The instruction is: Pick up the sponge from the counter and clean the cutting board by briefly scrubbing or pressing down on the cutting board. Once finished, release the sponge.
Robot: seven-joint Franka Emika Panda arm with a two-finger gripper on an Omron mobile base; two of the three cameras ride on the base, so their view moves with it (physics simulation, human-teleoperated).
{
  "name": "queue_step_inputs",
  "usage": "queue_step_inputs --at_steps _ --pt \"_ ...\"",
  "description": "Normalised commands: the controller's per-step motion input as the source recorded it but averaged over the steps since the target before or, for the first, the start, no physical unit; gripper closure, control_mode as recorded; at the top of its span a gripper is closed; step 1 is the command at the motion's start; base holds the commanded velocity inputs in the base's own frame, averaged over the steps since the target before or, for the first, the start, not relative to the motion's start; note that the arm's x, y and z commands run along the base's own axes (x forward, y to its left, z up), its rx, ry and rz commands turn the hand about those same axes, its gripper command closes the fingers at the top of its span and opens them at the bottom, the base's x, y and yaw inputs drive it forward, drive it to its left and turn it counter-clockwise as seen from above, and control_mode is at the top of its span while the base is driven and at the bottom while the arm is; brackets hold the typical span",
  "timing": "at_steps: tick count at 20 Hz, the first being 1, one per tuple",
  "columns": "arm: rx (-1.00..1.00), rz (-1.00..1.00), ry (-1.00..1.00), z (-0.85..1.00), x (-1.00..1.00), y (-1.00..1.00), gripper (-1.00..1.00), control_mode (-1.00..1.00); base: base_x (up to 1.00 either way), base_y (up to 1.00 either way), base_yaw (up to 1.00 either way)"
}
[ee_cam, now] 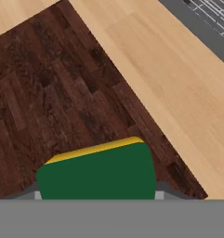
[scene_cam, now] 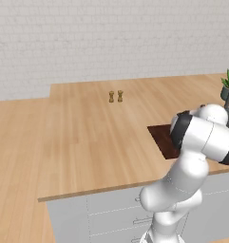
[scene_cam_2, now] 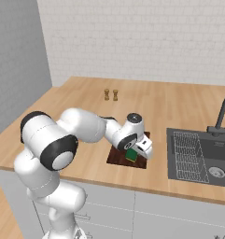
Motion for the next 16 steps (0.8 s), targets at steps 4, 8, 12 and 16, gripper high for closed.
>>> queue_step_inputs --at_steps 4,8,12,16 --pt "-0.02 0.0 0.0 -0.22 0.71 0.13 1.0 -1.0 0.0 0.0 0.0" --pt "-0.02 0.0 0.0 -0.01 0.85 0.0 1.0 -1.0 0.0 0.0 0.0" --pt "-0.01 0.0 0.0 -0.06 0.8 0.0 1.0 -1.0 0.0 0.0 0.0" --pt "0.0 0.0 0.0 -0.27 0.64 -0.16 1.0 -1.0 0.0 0.0 0.0"
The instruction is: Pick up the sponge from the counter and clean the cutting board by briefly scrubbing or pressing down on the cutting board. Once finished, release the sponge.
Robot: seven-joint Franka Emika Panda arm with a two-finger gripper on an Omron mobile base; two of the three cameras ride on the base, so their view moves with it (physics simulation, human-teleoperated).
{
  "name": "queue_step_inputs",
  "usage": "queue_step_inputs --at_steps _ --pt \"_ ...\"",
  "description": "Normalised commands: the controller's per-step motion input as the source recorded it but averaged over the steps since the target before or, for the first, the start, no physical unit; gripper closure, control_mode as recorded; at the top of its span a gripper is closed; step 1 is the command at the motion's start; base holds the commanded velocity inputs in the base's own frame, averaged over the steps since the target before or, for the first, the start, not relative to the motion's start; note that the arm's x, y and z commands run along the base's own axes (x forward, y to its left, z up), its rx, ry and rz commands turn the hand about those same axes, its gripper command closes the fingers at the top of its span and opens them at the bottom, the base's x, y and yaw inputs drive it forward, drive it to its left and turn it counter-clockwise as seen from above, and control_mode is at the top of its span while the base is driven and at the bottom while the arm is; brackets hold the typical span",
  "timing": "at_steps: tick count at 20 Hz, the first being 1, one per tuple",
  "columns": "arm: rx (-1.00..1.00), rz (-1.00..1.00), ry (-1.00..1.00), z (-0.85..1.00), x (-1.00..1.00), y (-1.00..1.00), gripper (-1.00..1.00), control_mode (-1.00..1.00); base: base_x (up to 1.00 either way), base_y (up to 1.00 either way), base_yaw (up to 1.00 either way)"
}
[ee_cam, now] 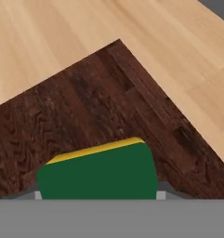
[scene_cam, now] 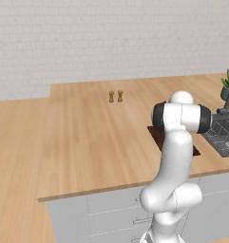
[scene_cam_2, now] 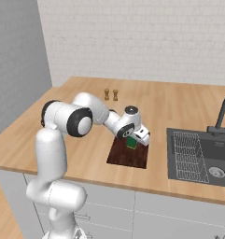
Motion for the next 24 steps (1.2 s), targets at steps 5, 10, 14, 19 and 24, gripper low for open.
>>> queue_step_inputs --at_steps 5,10,14,19,24 --pt "0.0 0.0 0.0 -0.33 0.64 -0.33 1.0 -1.0 0.0 0.0 0.0" --pt "0.0 0.0 0.0 -0.25 0.75 -0.34 1.0 -1.0 0.0 0.0 0.0" --pt "0.0 0.0 -0.02 -0.46 0.21 -0.22 1.0 -1.0 0.0 0.0 0.0" --pt "-0.02 0.0 0.0 -0.76 -0.52 -0.08 1.0 -1.0 0.0 0.0 0.0" --pt "0.0 0.0 -0.02 -0.57 -1.0 -0.02 1.0 -1.0 0.0 0.0 0.0"
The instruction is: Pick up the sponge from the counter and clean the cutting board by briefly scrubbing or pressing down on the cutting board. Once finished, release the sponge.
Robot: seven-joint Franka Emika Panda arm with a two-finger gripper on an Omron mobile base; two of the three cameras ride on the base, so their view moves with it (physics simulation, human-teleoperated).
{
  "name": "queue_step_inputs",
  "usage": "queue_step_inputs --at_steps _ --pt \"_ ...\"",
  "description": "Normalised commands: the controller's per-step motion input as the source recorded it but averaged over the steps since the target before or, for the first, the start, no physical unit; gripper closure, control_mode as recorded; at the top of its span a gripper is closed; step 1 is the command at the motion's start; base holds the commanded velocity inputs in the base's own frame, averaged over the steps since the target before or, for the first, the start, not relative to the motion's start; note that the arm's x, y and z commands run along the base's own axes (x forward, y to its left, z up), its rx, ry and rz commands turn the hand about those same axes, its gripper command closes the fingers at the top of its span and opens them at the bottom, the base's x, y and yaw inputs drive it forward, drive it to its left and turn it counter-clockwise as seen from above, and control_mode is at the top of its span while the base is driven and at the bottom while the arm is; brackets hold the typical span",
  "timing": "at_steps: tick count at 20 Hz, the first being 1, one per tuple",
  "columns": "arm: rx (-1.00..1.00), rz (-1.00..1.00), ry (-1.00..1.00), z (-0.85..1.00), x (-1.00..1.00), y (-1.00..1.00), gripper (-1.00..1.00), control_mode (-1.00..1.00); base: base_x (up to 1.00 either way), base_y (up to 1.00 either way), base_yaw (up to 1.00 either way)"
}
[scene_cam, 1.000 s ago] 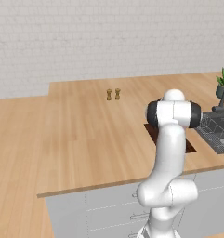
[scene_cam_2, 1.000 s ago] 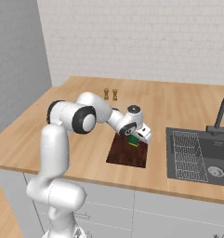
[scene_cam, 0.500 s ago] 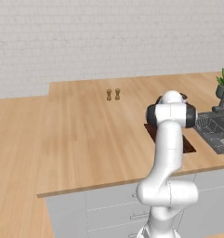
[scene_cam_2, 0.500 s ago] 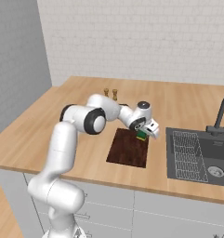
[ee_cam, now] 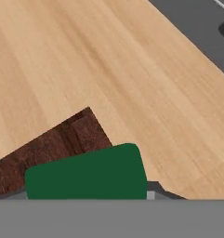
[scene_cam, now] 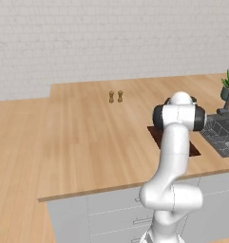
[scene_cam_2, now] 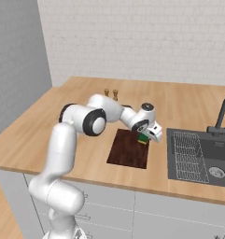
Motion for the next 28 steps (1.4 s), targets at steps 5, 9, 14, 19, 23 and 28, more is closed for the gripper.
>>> queue_step_inputs --at_steps 5,9,14,19,23,28 --pt "0.0 0.0 0.0 -0.72 -1.0 0.0 1.0 -1.0 0.0 0.0 0.0" --pt "0.0 0.0 0.0 -0.86 -1.0 0.2 1.0 -1.0 0.0 0.0 0.0" --pt "0.0 0.0 -0.1 -0.18 -0.4 0.48 1.0 -1.0 0.0 0.0 0.0" --pt "-0.09 0.0 -0.34 0.65 0.07 0.81 1.0 -1.0 0.0 0.0 0.0" --pt "0.0 0.0 -0.18 0.06 -0.48 1.0 1.0 -1.0 0.0 0.0 0.0" --pt "0.0 0.0 -0.16 0.0 -0.25 1.0 1.0 -1.0 0.0 0.0 0.0"
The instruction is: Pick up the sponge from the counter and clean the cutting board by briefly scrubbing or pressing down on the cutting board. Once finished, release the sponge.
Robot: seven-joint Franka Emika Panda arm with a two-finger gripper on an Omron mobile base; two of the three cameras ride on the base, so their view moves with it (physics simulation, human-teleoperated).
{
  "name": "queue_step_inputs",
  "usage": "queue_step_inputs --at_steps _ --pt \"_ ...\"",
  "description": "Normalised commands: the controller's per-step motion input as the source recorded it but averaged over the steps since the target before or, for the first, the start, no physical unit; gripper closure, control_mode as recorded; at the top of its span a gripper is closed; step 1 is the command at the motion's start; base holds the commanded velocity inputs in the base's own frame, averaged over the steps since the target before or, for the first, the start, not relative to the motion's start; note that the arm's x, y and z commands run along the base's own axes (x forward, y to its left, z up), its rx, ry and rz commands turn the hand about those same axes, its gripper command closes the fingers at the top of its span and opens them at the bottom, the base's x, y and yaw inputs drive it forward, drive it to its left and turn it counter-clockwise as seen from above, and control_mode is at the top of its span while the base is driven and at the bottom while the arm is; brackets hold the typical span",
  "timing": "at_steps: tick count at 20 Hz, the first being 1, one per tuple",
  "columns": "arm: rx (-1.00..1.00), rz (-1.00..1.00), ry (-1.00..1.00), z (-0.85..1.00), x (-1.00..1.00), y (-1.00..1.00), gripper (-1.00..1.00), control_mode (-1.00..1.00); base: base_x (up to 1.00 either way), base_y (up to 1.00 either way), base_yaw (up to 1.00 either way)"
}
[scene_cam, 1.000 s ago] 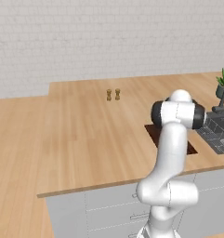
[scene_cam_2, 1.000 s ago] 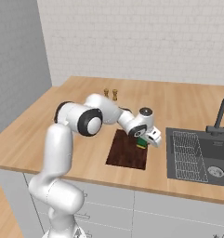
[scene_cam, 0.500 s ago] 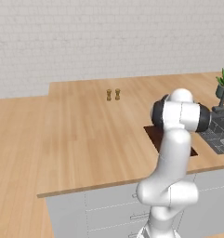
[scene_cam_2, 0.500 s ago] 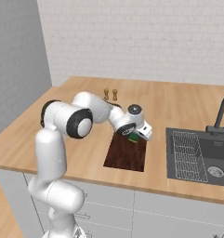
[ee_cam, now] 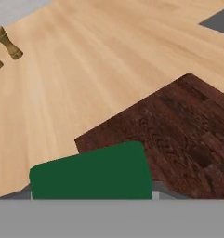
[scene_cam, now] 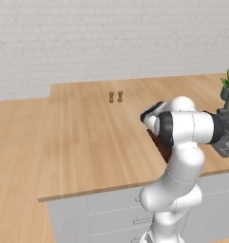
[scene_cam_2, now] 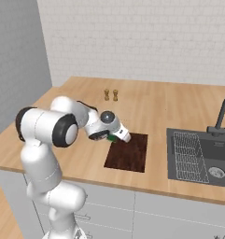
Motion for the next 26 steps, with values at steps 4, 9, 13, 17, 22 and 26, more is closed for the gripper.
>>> queue_step_inputs --at_steps 4,9,13,17,22,26 --pt "0.0 0.0 -0.17 0.04 -0.02 1.0 1.0 -1.0 0.0 0.0 0.0" --pt "-0.01 0.0 -0.07 0.01 -0.23 0.99 1.0 -1.0 0.0 0.0 0.0" --pt "0.0 0.0 0.0 -0.04 -0.48 0.76 1.0 -1.0 0.0 0.0 0.0" --pt "0.0 0.0 0.0 -0.02 -0.07 0.31 1.0 -1.0 0.0 0.0 0.0" --pt "0.0 0.0 0.04 0.0 -0.01 0.0 1.0 -1.0 0.0 0.0 0.0" --pt "0.0 0.0 0.1 0.0 0.0 0.0 1.0 -1.0 0.0 0.0 0.0"
